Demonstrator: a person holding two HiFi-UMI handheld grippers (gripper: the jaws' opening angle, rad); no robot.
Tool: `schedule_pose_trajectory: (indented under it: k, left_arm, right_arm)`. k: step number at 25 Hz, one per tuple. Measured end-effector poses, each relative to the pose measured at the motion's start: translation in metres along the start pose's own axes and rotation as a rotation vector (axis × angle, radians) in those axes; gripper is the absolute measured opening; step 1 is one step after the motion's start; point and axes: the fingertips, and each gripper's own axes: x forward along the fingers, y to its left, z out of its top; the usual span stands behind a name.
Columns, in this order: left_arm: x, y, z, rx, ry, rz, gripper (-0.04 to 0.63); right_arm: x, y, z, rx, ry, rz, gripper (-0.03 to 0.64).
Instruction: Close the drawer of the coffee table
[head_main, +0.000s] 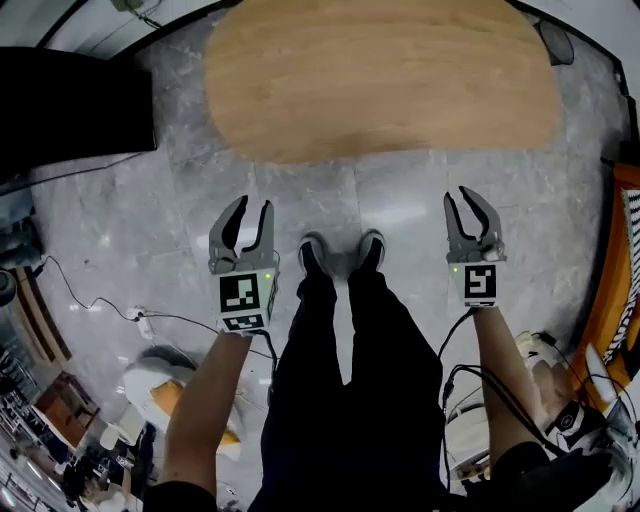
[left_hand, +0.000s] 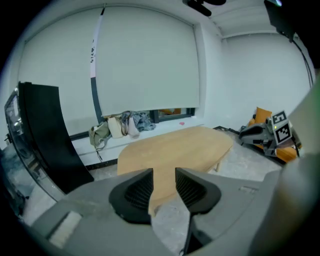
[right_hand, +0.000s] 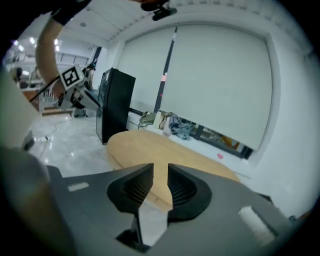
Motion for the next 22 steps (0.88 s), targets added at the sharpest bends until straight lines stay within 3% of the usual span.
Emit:
schedule_pose_trajectory:
  k: [2, 5, 9, 17, 22]
  left_arm:
    - [-0.025, 0.001, 0.032, -0.013, -0.042, 0.012, 0.147]
    - [-0.059, 0.004, 0.078, -0.027, -0.111, 0.027, 0.147]
    - [-0.106, 0.006, 0.129, -0.052, -0.19, 0.034, 0.147]
    - [-0.182, -0.005, 0.246, -0.139, -0.39, -0.034, 0.141]
    - [-0.226, -0.026, 0.308, -0.073, -0.515, -0.064, 0.135]
  right_arm:
    - [-0.026, -0.03, 0.017, -0.014, -0.007, -0.088, 0.089]
    - [-0.062, -0.08, 0.044, 0.105, -0.051, -0.212, 0.089]
    - [-0.099, -0.112, 0.112, 0.162, -0.141, -0.27, 0.087]
    - [-0.139, -0.097, 0.282, 0.301, -0.351, -0.169, 0.04]
    - [-0.163, -0.064, 0.376, 0.292, -0.492, -0.059, 0.003]
